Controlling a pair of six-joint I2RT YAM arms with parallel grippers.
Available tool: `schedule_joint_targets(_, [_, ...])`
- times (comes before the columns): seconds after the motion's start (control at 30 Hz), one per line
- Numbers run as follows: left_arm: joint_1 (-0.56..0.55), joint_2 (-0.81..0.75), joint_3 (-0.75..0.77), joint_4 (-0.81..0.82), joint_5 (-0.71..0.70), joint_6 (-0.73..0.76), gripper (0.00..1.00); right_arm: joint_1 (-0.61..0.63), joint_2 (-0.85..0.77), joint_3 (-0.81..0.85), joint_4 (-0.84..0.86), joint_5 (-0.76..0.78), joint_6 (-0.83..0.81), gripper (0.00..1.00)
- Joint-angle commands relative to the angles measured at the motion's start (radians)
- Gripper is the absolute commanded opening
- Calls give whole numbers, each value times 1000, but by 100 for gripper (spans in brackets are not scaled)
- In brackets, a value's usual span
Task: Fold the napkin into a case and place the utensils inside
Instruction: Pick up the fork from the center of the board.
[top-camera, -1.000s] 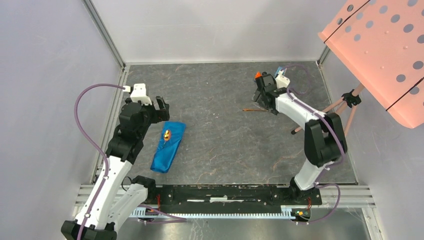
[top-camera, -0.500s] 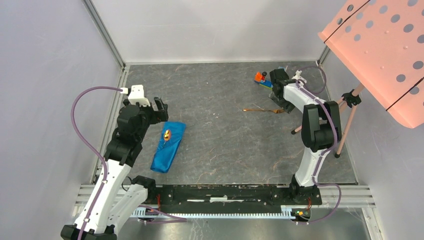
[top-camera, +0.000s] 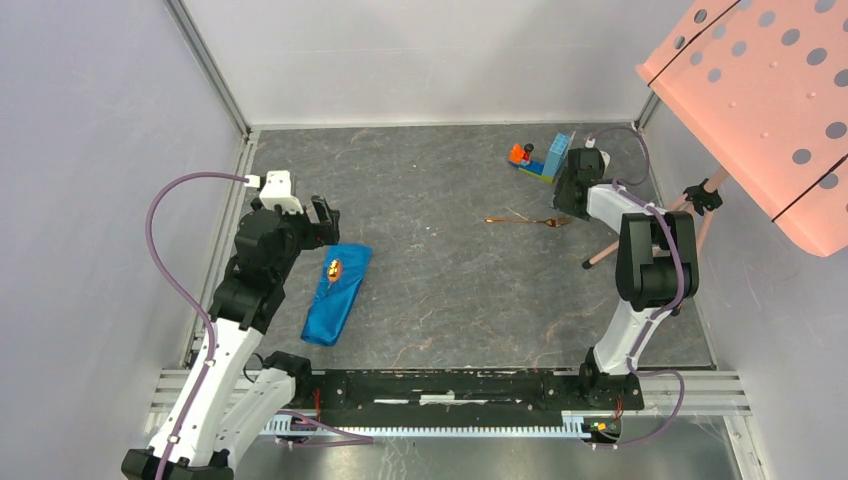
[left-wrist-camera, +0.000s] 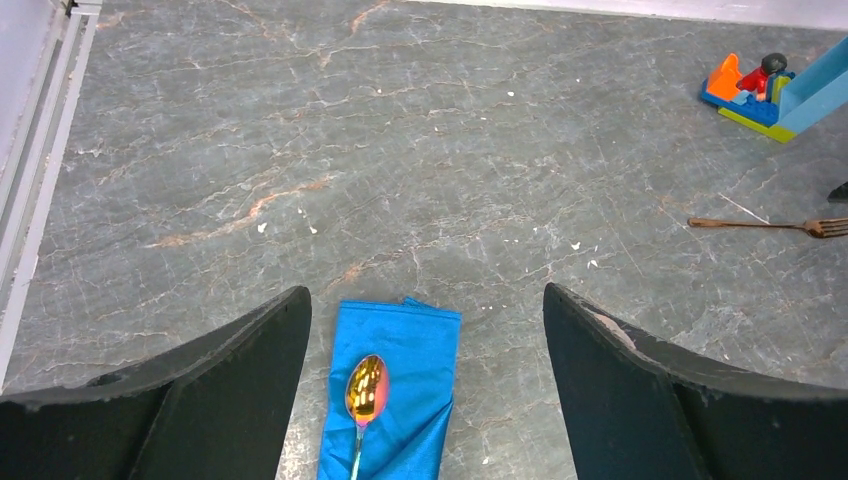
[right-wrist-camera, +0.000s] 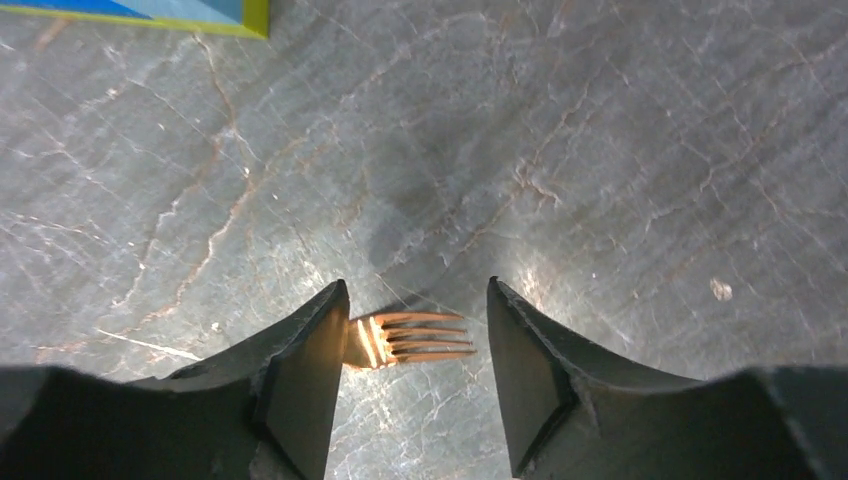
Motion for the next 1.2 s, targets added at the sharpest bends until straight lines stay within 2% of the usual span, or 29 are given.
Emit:
schedule_joint_targets(0.0, [3, 2, -4, 26, 13, -14, 91, -37, -6, -28, 111, -157, -87, 57])
schedule_joint_targets(0.13, [3, 4, -6, 25, 21, -15, 91, -84, -18, -76, 163, -247, -86, 51])
schedule_joint_targets(0.33, [2, 13, -3, 22, 37, -14, 91, -114, -57, -143, 193, -272, -98, 49])
schedule_joint_targets(0.47, [3, 19, 3, 18, 72, -13, 92, -119, -79, -181, 226, -317, -113, 31])
schedule_joint_targets(0.53, [3, 15, 4, 14, 110, -2, 92, -119, -91, -206, 255, -346, -114, 26])
schedule_joint_targets(0.7, [3, 15, -1, 24, 135, -6, 92, -119, -123, -252, 312, -416, -113, 27])
schedule_joint_targets(0.83, [3, 18, -4, 26, 156, -13, 92, -119, -146, -277, 321, -442, -114, 40])
schedule_joint_targets(1.17, [3, 30, -3, 23, 166, -15, 92, -124, -190, -341, 317, -448, -105, 39])
